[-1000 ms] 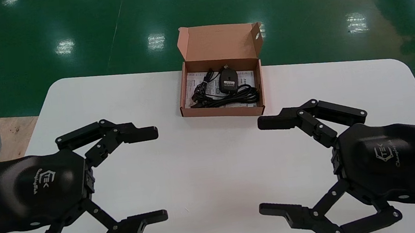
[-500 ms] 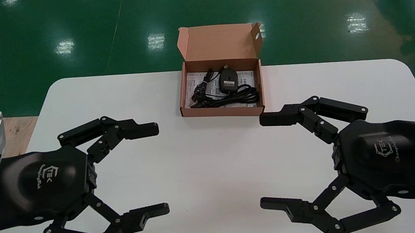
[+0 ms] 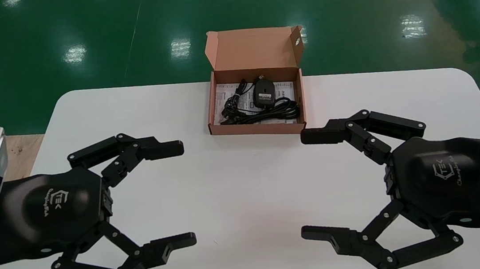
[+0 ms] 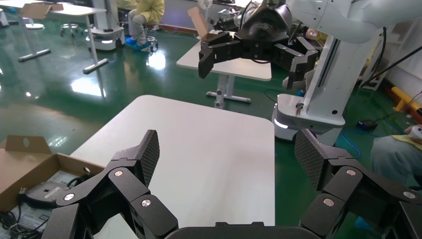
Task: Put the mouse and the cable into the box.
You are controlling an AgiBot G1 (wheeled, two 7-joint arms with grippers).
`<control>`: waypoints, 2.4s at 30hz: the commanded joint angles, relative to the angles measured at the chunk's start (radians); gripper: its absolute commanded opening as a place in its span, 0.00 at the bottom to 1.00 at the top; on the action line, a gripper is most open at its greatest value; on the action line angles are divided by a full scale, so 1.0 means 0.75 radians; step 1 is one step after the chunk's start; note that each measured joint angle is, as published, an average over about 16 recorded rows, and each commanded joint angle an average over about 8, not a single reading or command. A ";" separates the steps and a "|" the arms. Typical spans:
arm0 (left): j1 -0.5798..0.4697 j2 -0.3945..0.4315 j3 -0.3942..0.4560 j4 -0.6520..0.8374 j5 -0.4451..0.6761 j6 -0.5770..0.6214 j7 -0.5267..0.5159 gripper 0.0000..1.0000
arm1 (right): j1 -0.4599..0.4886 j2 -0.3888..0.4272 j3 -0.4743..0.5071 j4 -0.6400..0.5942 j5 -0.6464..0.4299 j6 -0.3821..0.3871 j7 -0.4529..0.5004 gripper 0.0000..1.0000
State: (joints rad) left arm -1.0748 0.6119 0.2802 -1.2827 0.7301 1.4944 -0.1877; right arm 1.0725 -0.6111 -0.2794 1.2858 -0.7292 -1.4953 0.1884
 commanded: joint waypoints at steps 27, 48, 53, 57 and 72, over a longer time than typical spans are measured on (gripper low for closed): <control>-0.001 0.002 0.002 0.002 0.001 -0.002 0.000 1.00 | 0.002 0.000 0.000 -0.003 -0.002 0.000 -0.001 1.00; -0.001 0.002 0.002 0.002 0.001 -0.002 0.000 1.00 | 0.002 0.000 0.000 -0.003 -0.002 0.000 -0.001 1.00; -0.001 0.002 0.002 0.002 0.001 -0.002 0.000 1.00 | 0.002 0.000 0.000 -0.003 -0.002 0.000 -0.001 1.00; -0.001 0.002 0.002 0.002 0.001 -0.002 0.000 1.00 | 0.002 0.000 0.000 -0.003 -0.002 0.000 -0.001 1.00; -0.001 0.002 0.002 0.002 0.001 -0.002 0.000 1.00 | 0.002 0.000 0.000 -0.003 -0.002 0.000 -0.001 1.00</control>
State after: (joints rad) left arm -1.0759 0.6134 0.2817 -1.2809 0.7311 1.4928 -0.1880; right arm 1.0743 -0.6111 -0.2796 1.2837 -0.7305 -1.4953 0.1875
